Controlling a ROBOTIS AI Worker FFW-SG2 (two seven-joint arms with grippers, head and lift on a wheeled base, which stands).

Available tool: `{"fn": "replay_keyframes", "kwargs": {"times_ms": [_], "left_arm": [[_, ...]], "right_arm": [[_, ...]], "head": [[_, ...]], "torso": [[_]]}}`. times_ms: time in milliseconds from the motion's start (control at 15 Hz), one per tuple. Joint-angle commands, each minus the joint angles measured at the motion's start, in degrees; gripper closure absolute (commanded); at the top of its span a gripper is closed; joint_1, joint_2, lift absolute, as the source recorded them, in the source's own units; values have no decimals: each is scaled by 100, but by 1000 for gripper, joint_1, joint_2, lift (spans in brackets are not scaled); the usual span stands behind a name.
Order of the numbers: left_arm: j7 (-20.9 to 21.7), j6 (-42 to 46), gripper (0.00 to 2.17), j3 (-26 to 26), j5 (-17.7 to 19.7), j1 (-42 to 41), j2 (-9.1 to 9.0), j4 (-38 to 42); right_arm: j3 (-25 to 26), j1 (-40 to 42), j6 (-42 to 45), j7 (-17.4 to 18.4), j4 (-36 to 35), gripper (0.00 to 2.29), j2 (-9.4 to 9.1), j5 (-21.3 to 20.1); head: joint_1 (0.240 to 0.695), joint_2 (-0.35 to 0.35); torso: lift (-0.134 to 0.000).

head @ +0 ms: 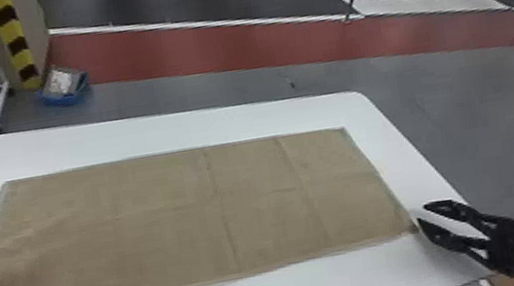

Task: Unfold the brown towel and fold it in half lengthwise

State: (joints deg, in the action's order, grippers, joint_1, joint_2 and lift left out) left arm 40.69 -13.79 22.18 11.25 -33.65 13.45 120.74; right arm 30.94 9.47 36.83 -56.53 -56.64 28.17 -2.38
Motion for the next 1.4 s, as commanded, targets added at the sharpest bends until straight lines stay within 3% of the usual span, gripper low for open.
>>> {"fn": "replay_keyframes", "kwargs": {"times_ms": [0, 67, 200, 667, 733, 867, 1067, 1133, 1333], "left_arm": [[1, 12, 1325, -12, 0, -2, 0, -24], [1, 12, 1328, -12, 0, -2, 0, -24], [-17, 12, 1328, -3, -27, -2, 0, -15], [-140, 12, 1328, -38, -62, 16, -9, -24], [-158, -5, 1328, -38, -62, 16, -9, -15], [-175, -23, 1328, -47, -70, 16, -9, -24], [-175, -5, 1328, -56, -70, 69, 0, -95], [-175, -5, 1328, -65, -70, 86, 0, -112], [-175, -5, 1328, -82, -79, 104, 18, -138]], "right_arm": [[-114, -94, -146, -7, 66, 778, 4, 45], [-158, -112, -199, -7, 66, 842, 4, 19], [-185, -129, -287, -7, 57, 1187, 4, 10], [-114, -129, -463, -183, -119, 1396, -22, 151], [-97, -94, -533, -244, -207, 1382, -31, 291], [-44, -59, -586, -482, -295, 1038, -31, 432], [-35, -41, -674, -578, -277, 998, -40, 423], [-35, -33, -674, -596, -242, 758, -40, 423], [-44, -33, -656, -543, -154, 697, -40, 318]], "head": [[695, -286], [695, -286], [695, -280], [695, -268], [695, -267], [695, -265], [695, -261], [695, -261], [695, -262]], "torso": [[-125], [-125], [-125], [-125], [-125], [-125], [-125], [-125], [-125]]}}
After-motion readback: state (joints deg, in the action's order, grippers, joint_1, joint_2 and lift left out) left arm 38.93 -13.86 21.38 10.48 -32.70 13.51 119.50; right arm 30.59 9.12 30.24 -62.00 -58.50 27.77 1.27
